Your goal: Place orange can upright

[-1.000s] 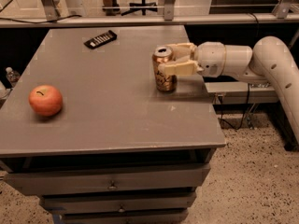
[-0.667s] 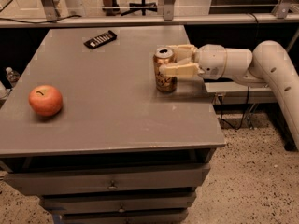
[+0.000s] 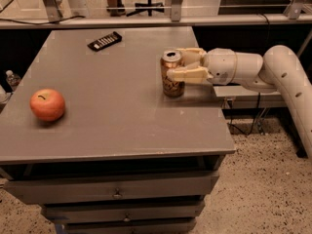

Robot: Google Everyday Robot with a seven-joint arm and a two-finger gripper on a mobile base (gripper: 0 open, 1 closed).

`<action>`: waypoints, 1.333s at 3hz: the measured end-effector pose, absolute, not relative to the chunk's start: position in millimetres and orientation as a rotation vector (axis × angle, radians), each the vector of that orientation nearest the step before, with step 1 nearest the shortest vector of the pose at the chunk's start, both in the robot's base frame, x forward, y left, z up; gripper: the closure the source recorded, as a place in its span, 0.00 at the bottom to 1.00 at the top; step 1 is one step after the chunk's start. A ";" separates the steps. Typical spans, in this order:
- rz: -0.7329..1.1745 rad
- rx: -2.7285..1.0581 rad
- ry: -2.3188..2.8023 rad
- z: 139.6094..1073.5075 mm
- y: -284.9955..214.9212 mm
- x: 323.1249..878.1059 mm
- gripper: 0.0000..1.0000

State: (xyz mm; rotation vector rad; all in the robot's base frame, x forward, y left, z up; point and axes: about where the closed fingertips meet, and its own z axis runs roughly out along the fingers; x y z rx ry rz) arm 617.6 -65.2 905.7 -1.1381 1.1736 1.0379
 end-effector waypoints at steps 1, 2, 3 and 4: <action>1.043 -1.135 1.167 906.4 -67.0 616.9 0.36; 1.045 -1.136 1.164 907.8 -68.7 616.0 0.12; 1.040 -1.135 1.162 911.0 -71.2 614.6 0.00; 1.001 -1.141 1.157 926.6 -80.2 607.0 0.00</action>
Offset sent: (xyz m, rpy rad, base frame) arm -0.0016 -0.0124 0.0025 0.0111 -0.0017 -0.0042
